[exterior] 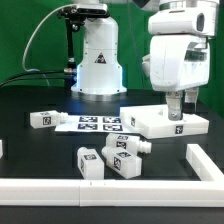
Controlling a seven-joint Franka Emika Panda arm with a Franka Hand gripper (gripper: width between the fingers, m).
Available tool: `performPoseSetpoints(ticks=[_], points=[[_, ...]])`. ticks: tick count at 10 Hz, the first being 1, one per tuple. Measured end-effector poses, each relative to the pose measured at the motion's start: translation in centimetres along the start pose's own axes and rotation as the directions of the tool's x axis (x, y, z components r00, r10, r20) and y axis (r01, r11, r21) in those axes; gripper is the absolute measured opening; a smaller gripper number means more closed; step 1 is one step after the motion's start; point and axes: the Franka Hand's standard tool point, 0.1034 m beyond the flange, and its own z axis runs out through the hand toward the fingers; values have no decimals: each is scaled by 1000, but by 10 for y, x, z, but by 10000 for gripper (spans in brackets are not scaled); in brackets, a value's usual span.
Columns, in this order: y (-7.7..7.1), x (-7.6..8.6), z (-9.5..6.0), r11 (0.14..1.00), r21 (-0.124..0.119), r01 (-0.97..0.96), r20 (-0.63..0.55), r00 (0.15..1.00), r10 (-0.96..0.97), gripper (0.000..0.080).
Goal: Assemble one leg
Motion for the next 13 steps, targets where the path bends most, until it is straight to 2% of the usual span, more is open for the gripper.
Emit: performPoseSetpoints(ticks=[4,5,7,8,9,10,11,13], points=[[0,0,0,1000,1,-1,0,1000,1,650],[4,-5,0,1000,3,-19,-1,1000,19,650],[36,-42,-2,992,-56,-114,-11,993,114,650],[49,-66,2,994,-55,-89,13,996,90,650],[67,-90,6,995,-43,-90,39,995,91,650],[70,-91,8,995,-33,-93,46,994,95,650],[68,-86,8,996,-33,-87,41,995,88,650],[67,-86,8,996,-33,-86,42,995,88,650]])
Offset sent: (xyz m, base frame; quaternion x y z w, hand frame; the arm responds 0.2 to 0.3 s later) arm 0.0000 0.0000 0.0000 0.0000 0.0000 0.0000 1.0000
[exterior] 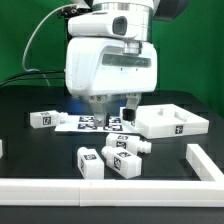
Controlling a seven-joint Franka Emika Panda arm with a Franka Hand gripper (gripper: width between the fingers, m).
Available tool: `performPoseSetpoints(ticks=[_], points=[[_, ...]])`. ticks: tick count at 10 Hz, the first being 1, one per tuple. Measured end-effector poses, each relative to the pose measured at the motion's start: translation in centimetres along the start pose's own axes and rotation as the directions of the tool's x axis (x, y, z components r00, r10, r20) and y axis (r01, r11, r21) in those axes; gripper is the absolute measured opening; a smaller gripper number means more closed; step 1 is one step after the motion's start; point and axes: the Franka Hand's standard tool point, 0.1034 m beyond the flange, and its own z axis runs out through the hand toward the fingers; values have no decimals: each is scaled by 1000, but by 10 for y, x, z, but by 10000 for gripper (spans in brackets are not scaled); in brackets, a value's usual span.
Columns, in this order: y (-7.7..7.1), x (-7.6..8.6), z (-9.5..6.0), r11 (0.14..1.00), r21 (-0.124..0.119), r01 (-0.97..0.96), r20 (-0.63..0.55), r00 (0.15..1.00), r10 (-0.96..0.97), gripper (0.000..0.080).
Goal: Assemble one leg
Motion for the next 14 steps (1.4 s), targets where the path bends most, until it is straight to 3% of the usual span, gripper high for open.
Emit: performPoseSetpoints(ticks=[1,2,3,4,5,8,9,14], points=[[1,-1,1,1000,0,-2,1,1000,2,650],[3,-9,7,991,9,-133,9,991,133,650],[3,-19,17,969,28,-245,32,969,244,650],[2,-25,25,938,72,-338,62,941,334,650],[9,-30,30,960,50,-275,26,961,274,650],[6,-33,33,952,59,-300,42,954,298,650],[9,-40,43,928,72,-365,83,930,359,650],[6,-39,78,900,73,-430,101,901,423,650]])
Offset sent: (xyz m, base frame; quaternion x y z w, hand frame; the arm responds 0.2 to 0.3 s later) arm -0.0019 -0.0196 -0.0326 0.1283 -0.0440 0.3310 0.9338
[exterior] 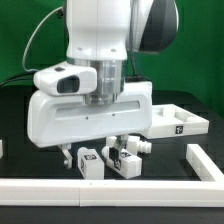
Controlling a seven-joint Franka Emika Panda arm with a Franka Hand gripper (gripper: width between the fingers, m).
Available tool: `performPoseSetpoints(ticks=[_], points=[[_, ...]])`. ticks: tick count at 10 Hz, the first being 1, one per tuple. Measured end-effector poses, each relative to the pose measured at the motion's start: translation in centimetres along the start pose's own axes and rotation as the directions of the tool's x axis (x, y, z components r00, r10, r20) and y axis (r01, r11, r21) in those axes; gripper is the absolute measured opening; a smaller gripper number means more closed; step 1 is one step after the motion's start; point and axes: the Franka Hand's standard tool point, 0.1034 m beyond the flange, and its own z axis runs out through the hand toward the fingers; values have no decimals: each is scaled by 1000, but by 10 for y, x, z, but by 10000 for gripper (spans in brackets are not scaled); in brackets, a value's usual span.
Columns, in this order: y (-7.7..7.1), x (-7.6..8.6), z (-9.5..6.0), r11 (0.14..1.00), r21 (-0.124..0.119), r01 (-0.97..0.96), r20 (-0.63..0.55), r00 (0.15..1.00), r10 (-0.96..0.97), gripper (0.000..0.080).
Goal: Assemble one leg
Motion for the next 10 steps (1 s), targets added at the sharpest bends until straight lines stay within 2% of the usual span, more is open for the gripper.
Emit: performPoseSetpoints(ticks=[1,4,7,8,9,10], points=[[3,-3,4,1000,-6,5,-8,1000,-5,650],[2,-1,3,1000,-7,7,-10,1000,-7,288],[5,-3,3,1000,-8,17,-9,1000,-17,288],[23,-19,1,999,-6,54,5,999,-54,288],[46,-35,-1,997,-14,69,17,997,-69,288],[64,-40,-5,998,-25,60,16,998,-60,288]])
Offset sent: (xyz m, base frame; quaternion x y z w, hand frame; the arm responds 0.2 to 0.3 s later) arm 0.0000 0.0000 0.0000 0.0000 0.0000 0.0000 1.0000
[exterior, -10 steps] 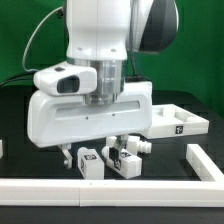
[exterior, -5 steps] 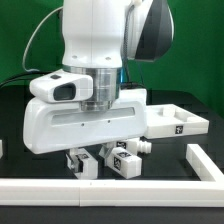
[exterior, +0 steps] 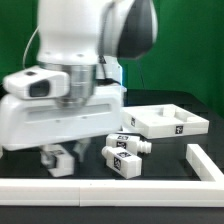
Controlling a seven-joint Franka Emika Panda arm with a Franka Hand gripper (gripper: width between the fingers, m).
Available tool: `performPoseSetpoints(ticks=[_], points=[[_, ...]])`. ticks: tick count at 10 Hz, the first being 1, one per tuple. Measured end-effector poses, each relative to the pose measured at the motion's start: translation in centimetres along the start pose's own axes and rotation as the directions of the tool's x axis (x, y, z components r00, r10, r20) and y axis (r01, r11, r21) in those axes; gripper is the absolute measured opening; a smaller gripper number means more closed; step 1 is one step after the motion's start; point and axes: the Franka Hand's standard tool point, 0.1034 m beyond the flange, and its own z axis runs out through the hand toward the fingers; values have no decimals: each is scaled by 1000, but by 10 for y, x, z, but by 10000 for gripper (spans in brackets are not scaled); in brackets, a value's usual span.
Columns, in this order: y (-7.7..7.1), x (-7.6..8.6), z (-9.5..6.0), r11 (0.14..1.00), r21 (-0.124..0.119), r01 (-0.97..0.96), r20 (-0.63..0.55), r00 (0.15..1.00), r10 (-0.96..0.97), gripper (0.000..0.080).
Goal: Assemble one leg
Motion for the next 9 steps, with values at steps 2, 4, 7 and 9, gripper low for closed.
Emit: performPoseSetpoints(ticks=[2,4,7,9], points=[[2,-6,9,1000,4,-9,7,1000,9,288],[1,-4,8,1000,-2,-14,0,1000,14,288],[0,-2,7,1000,-1,-19,1,1000,19,509],[-11,12,-14,999,1,-47,-5,999,47,624]])
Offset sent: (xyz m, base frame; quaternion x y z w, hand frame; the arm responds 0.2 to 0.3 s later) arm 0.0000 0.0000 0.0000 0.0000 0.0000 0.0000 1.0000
